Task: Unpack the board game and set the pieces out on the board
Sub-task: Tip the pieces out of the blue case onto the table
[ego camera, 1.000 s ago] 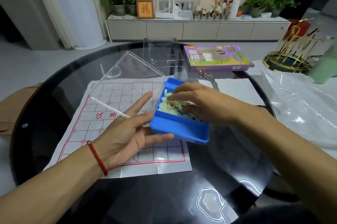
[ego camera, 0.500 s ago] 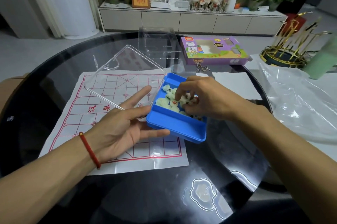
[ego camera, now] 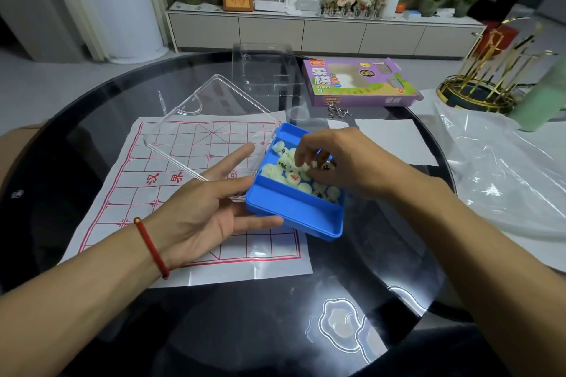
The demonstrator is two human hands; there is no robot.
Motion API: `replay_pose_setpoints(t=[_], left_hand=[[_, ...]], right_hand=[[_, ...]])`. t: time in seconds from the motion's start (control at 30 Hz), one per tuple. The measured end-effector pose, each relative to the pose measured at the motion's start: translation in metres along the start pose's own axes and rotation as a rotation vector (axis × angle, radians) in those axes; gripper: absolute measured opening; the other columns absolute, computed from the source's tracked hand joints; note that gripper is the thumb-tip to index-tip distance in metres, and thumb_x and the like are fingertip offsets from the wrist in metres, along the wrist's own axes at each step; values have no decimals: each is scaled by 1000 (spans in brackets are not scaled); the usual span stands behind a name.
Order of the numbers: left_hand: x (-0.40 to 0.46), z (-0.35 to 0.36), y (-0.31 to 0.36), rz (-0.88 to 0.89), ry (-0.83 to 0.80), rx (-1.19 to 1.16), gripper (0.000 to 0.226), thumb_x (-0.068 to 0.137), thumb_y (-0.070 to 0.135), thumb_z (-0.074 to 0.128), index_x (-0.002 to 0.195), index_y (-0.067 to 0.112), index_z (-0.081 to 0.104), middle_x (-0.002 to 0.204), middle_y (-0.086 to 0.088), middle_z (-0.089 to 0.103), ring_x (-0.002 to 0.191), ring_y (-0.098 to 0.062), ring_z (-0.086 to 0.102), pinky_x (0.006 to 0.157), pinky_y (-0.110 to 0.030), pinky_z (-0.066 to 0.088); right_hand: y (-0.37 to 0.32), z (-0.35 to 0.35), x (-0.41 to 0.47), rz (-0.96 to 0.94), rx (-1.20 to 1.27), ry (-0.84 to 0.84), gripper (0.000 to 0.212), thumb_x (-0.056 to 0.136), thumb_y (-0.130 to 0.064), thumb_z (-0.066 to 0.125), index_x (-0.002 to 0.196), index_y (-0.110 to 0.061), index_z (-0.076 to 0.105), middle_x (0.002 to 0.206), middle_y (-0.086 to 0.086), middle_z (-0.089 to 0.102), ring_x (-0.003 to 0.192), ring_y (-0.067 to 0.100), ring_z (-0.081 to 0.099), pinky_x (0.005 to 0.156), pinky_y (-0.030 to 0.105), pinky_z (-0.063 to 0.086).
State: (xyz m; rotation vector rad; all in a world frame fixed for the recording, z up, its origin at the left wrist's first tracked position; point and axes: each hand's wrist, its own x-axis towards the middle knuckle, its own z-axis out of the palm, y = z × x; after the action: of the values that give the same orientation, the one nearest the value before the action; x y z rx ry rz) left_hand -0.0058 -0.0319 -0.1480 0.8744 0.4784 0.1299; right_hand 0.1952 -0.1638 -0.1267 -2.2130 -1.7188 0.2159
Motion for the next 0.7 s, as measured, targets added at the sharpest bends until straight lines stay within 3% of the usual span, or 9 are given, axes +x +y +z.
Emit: replay_pose_setpoints(t=[0.13,0.4,0.53,0.63,0.7], left_hand=[[2,-1,-1,-4,10,-1,58,92,5,53,143,32,51,116,-21,71,104,-42,70,72,-58,60],[3,-5,3,42,50,21,55,97,2,49,144,30,50,115,-20,72,103,-41,70,70,-56,61],[4,-12,10,77,93,10,62,90,3,54,146,29,47,115,-20,72,103,-42,70,71,-56,60],[4,-14,13,91,118,5,70,82,6,58,147,29,45,115,-19,72,102,-41,71,69,-54,61],[4,-14,13,103,124,1,63,90,4,55,148,29,44,115,-19,72,102,-41,71,69,-53,62]], right_hand=[[8,-2,-4,53,138,51,18,86,-17,77,100,-27,70,92,-12,68,84,6,66,72,27,57],[27,-33,-22,76,403,176,18,86,0,73,96,-15,70,86,7,70,78,22,69,66,32,62],[60,-31,-42,192,144,14,21,85,-7,74,93,-26,70,85,-3,73,78,12,70,74,36,62],[71,-10,-49,217,-98,-181,24,84,-13,73,94,-33,66,95,-9,70,86,12,67,76,31,59],[72,-1,-48,189,-149,-207,26,87,-17,73,98,-37,62,101,-9,66,91,13,62,77,25,54]])
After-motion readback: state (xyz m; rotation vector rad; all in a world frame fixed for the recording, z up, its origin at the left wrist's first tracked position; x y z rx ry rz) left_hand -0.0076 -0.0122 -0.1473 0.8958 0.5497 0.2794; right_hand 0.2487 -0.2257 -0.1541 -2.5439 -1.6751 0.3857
